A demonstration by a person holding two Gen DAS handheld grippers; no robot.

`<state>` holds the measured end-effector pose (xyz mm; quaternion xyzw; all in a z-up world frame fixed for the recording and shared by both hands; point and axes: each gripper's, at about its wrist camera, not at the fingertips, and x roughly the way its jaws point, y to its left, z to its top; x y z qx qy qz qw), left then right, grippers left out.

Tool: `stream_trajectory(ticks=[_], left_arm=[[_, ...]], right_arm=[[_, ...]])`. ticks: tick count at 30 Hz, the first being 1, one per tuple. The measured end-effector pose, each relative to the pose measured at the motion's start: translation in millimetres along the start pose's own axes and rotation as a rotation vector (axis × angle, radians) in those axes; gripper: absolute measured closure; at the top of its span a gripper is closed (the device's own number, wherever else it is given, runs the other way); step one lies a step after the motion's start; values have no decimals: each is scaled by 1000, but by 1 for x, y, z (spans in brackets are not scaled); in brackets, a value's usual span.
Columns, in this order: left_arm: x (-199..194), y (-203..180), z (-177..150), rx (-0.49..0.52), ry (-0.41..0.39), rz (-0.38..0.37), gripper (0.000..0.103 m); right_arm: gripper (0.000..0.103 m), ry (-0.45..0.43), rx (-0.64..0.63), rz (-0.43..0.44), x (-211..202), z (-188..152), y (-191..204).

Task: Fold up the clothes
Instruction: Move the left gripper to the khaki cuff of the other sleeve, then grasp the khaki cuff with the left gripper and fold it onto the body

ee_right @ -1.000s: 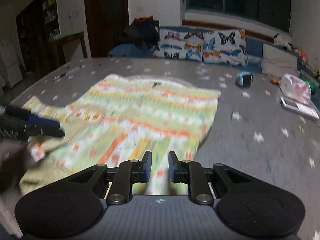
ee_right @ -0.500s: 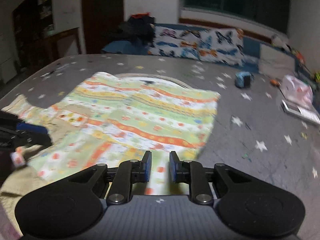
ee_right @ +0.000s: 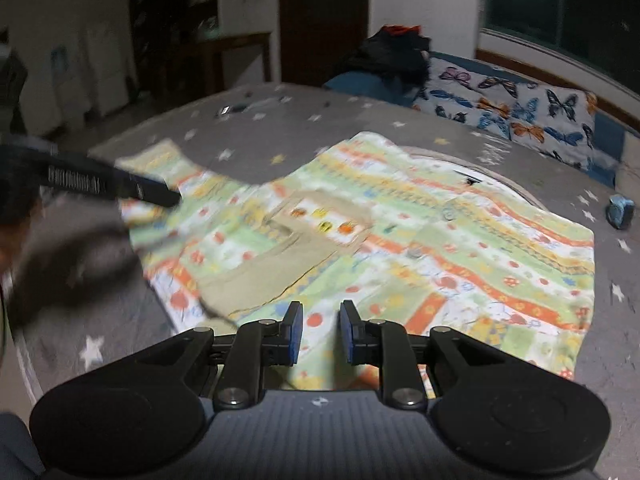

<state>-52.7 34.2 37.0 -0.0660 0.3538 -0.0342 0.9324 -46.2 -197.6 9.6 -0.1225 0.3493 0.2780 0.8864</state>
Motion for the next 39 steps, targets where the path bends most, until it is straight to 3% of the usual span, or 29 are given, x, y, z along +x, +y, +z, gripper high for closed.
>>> stream_trajectory(ticks=[6,11,16,23,24,25,27,32,39], left_arm=[[-9,53,-4,-136,-34,171,66],[-12,91,-1,-232,-68,310,60],[-1,114,5,-270,-57,374,60],[15,125,5,-296,-39,389,62],[16,125,5,-298,-43,386,69],[17,124,5,-301,-46,377,73],[18,123,7,-313,-55,354,94],[2,103,19,-326,-115,213,95],[-28,8,47,-179,-174,-121,95]], right_arm=[[83,-30,-35,-5,-8,2,12],[83,-3,-65,-4,-1,-2,18],[82,-20,-22,-1,-11,2,9],[80,-34,6,-24,-22,0,1],[79,-35,9,-26,-24,-1,1],[79,-36,11,-28,-25,-2,0],[79,-36,20,-31,-27,-5,-1],[79,-41,50,-50,-32,-11,-7],[79,-67,135,-86,-45,-22,-27]])
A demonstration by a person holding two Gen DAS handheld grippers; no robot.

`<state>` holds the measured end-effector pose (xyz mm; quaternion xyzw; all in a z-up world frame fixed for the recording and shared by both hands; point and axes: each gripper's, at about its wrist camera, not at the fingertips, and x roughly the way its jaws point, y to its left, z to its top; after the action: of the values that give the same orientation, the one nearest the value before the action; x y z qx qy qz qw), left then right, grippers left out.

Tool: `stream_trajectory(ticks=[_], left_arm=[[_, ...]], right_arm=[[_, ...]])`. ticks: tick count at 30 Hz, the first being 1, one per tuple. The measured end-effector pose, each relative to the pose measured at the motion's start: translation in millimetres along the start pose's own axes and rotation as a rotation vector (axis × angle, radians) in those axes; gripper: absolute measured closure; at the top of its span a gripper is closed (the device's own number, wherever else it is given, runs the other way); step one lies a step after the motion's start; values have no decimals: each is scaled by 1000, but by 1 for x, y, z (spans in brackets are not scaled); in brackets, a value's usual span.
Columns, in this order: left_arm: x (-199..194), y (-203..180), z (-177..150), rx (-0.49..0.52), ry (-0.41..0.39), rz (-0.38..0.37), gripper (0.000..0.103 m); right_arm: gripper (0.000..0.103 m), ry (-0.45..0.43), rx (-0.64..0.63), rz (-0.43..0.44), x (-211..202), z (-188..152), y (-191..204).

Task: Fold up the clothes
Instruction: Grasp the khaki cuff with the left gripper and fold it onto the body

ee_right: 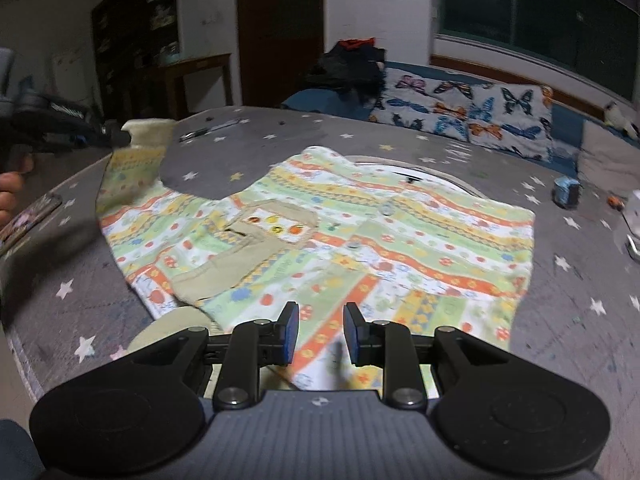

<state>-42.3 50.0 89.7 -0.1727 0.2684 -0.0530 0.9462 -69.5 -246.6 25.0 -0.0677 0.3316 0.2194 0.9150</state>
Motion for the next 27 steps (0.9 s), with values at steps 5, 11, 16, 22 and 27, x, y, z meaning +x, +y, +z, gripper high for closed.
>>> stream_trajectory(ticks=[5,11,16,22,27], left_arm=[[10,-70,-8,62,56,-226,95],[42,-130,-35,109,173,-386,95],[60,-153,-70,178,268,-408,94],[63,-157,-89,240,346,-431,79],[52,-136,-80,245,317,-411,71]], right_arm=[[79,-27,74,-28,-12,-6,-22],[79,-57,203,-82,-30,-17,-59],[79,-69,300,-106,-42,-25,-84],[79,-68,373,-75,-37,-24,-95],[79,-43,366,-33,-16,-15,-83]])
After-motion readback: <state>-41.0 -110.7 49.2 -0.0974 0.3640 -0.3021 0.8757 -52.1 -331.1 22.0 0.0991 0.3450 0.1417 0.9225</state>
